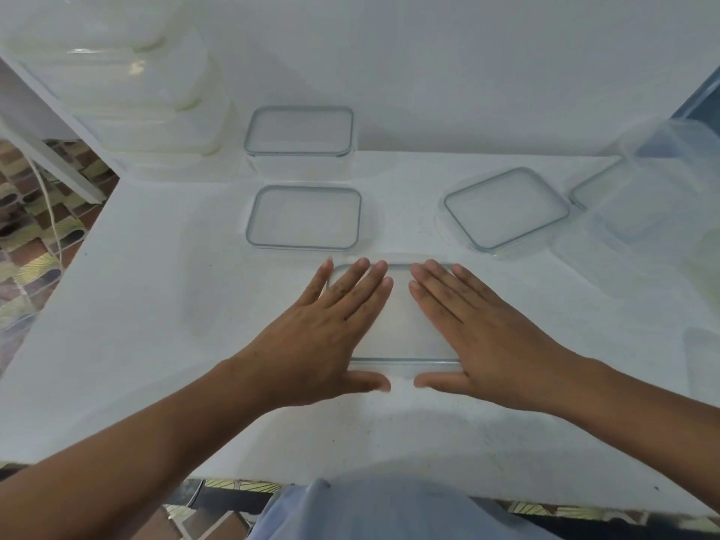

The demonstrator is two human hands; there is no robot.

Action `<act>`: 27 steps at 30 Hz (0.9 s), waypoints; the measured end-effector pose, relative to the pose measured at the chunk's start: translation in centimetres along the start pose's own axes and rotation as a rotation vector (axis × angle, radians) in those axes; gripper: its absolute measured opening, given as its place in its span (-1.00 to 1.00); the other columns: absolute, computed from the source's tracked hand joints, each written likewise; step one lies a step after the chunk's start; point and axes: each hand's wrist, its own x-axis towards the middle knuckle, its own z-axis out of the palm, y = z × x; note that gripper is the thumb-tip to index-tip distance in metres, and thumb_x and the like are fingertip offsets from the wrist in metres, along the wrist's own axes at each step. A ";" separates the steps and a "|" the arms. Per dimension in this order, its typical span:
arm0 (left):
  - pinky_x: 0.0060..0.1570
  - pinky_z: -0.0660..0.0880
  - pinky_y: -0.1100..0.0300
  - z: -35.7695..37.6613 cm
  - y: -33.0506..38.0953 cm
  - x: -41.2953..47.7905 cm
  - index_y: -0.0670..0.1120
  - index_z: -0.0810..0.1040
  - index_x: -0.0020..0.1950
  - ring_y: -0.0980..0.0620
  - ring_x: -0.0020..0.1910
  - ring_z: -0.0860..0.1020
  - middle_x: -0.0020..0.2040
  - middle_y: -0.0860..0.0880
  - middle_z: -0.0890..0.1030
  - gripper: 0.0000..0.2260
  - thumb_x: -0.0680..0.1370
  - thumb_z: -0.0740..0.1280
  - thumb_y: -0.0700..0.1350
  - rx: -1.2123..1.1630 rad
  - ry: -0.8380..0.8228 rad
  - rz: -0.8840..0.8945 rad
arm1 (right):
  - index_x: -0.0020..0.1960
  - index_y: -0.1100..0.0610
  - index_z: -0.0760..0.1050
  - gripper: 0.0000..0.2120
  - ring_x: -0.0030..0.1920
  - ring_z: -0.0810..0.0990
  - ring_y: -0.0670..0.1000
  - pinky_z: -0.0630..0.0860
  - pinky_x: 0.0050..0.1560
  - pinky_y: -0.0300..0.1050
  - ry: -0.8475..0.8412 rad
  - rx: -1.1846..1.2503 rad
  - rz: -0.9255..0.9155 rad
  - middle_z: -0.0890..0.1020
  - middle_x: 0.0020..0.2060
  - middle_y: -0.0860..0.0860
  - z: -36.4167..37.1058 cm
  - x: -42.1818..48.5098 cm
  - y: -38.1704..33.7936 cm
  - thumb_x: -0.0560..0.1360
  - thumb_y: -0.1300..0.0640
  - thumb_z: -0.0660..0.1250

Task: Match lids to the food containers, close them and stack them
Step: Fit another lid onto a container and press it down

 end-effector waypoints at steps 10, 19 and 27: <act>0.61 -0.10 -0.19 0.9 0.0 -0.1 -0.14 -0.21 0.67 -0.04 0.64 -0.29 0.68 -0.11 -0.22 -0.07 0.59 -0.02 0.49 0.013 0.075 -0.004 | 0.61 0.30 0.01 -0.06 0.62 -0.06 0.14 0.06 0.56 0.12 0.068 -0.063 0.011 0.03 0.61 0.21 0.7 0.1 -0.3 0.58 -0.42 0.03; 0.60 -0.29 -0.09 0.2 0.4 0.0 -0.03 -0.35 0.65 0.09 0.57 -0.45 0.63 0.02 -0.40 -0.05 0.56 0.02 0.51 -0.027 0.023 -0.036 | 0.63 0.24 -0.04 -0.04 0.63 -0.13 0.05 -0.07 0.56 0.02 0.063 -0.026 0.006 -0.02 0.63 0.14 0.6 -0.1 0.0 0.56 -0.47 0.01; 0.59 -0.14 -0.06 0.5 1.1 -1.9 0.03 -0.08 0.70 0.00 0.65 -0.26 0.69 0.03 -0.16 -0.11 0.55 0.06 0.52 -0.043 0.091 -0.021 | 0.61 0.07 -0.34 -0.09 0.55 -0.43 -0.11 -0.34 0.53 -0.09 -0.155 -0.003 -0.171 -0.36 0.58 -0.04 -1.9 0.4 2.4 0.58 -0.42 0.03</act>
